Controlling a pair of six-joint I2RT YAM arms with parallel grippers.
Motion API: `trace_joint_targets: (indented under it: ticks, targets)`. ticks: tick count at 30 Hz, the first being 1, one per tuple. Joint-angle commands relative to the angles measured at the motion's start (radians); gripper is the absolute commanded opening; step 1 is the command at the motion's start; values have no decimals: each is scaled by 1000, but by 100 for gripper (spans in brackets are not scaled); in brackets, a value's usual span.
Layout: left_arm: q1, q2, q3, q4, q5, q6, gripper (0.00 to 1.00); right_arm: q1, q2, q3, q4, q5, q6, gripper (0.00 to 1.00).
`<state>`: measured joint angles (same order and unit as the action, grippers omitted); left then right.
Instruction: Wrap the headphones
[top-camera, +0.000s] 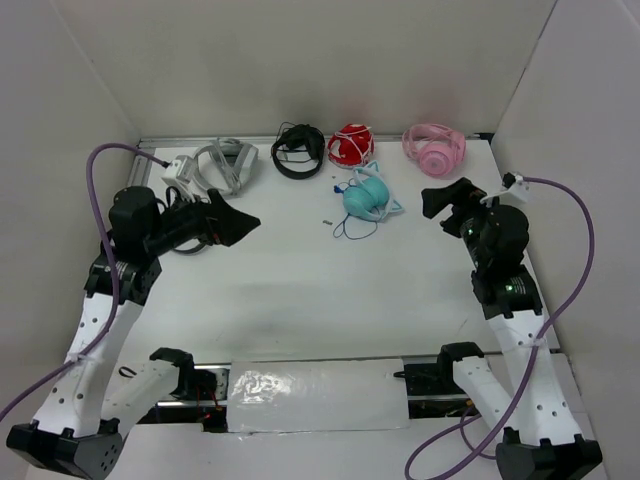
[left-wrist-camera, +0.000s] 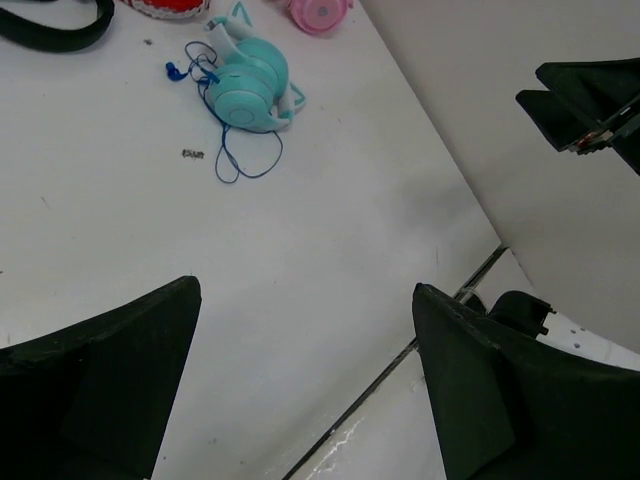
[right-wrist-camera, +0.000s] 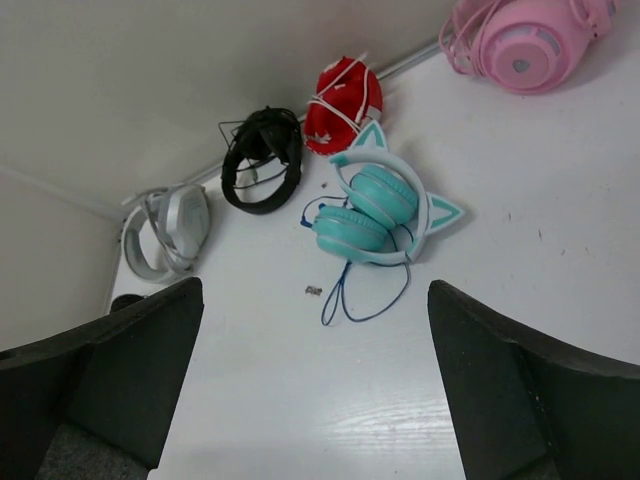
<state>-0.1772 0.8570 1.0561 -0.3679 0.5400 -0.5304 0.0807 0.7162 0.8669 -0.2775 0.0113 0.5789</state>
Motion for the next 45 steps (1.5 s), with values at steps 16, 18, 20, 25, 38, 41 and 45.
trace_joint_targets:
  ticks: [16, 18, 20, 25, 38, 41, 45]
  targets:
    - [4, 108, 6, -49, -5, -31, 99, 2, 92, 26, -80, 186, 3, 100]
    - [5, 103, -16, -30, -2, -34, 99, 2, 155, 37, -78, 144, -8, 100]
    - [4, 106, -34, -25, 3, -37, 99, 2, 225, 49, -68, 95, -2, 100]
    - [4, 140, -38, -57, -18, -63, 99, 4, 388, 79, -25, 96, 53, 99]
    - [-1, 197, -67, -101, -69, -92, 99, 100, 999, 406, -114, 127, 26, 85]
    - [-2, 198, -64, -103, -81, -92, 99, 122, 1091, 471, -135, 112, 39, 85]
    - [-4, 198, -68, -103, -89, -94, 99, 123, 1167, 515, -166, 95, 91, 75]
